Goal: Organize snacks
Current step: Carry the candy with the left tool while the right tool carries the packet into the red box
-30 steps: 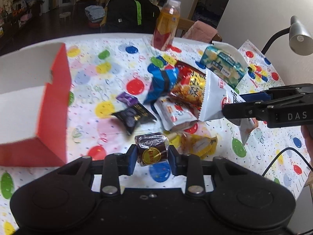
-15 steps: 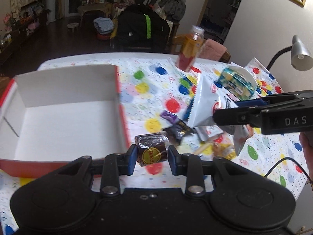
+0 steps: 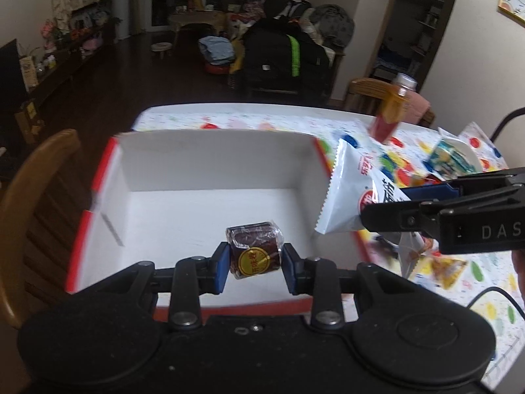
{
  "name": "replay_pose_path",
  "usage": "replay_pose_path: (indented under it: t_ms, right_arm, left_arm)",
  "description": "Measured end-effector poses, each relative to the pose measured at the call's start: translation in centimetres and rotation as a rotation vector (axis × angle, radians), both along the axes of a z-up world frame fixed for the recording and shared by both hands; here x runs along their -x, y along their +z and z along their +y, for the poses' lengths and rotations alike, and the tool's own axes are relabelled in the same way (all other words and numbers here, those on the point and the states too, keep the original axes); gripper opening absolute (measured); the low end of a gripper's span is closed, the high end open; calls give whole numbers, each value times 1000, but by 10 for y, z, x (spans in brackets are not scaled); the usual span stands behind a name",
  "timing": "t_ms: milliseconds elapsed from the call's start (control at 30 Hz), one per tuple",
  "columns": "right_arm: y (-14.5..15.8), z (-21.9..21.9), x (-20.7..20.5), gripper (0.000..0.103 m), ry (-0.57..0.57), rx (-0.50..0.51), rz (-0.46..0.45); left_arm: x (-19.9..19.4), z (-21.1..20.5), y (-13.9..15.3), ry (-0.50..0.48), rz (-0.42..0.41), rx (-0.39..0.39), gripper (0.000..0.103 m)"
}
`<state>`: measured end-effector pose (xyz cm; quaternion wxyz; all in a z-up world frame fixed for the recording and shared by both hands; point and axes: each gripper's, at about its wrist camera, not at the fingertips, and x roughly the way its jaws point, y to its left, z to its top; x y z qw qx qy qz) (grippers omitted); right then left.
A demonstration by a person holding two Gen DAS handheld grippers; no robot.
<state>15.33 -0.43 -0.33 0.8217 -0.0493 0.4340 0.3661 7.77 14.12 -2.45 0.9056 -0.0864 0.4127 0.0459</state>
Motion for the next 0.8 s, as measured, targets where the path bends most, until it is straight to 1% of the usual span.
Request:
replay_pose_path:
  t_ms: [167, 267, 400, 567, 800]
  right_arm:
    - [-3, 41, -7, 54, 1, -3, -14]
    - [-9, 63, -14, 54, -1, -4, 8]
    - [-24, 84, -23, 54, -6, 35, 21]
    - [-48, 100, -36, 54, -30, 74, 66]
    - [-80, 108, -48, 54, -64, 137, 127]
  left_arm:
    - [-6, 32, -4, 28, 2, -32, 31]
    - [-12, 50, -10, 46, 24, -28, 31]
    - [-20, 62, -20, 44, 48, -35, 31]
    - [-31, 69, -35, 21, 84, -27, 29]
    - [-44, 73, -57, -10, 144, -17, 29]
